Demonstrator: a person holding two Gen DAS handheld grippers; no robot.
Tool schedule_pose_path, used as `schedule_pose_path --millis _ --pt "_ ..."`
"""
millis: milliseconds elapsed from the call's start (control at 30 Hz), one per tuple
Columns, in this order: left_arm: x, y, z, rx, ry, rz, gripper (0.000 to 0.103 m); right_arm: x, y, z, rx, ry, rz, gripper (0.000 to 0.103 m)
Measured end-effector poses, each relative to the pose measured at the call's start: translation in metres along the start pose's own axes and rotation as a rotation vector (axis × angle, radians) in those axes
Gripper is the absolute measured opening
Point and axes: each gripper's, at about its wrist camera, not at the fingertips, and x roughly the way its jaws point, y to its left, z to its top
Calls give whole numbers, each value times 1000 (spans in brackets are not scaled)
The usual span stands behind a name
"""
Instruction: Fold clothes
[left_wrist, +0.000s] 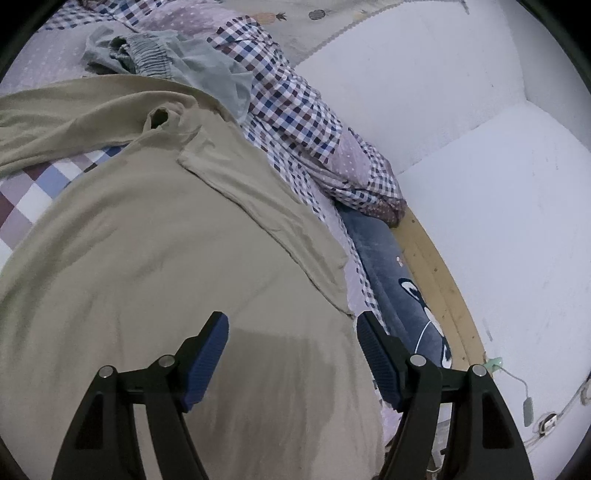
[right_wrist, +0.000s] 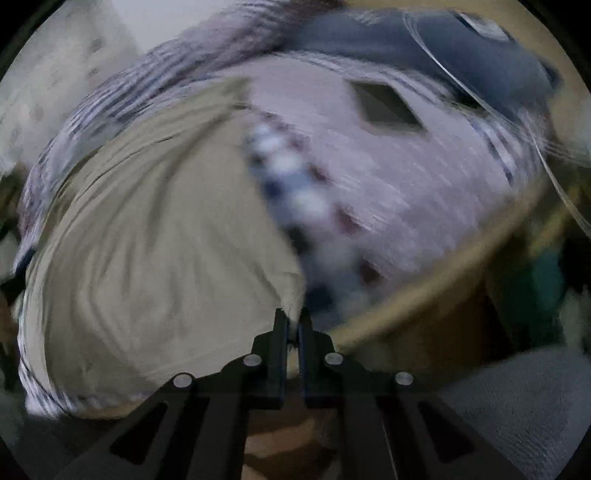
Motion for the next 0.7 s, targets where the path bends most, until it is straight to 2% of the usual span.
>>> schedule_pose_path --millis 133,233,300,400,500,567,700 --pt "3 -2 0 -9 4 -9 76 15 -27 -5 87 73 -122 3" --pt "3 -5 1 2 7 -7 76 15 -43 -9 162 93 -124 6" --pt "1 -6 2 9 6 -5 76 8 -39 -8 154 61 -127 6" --pt "-7 -2 3 17 -8 18 76 -1 -15 -4 78 9 -109 9" --pt "-19 5 5 15 -30 47 76 -4 20 -2 -23 -37 -65 17" --pt "-32 14 7 11 -58 77 76 -7 41 -1 -85 -67 -36 28" --pt "-68 37 12 -24 -142 131 76 -15 90 -6 -256 -138 7 38"
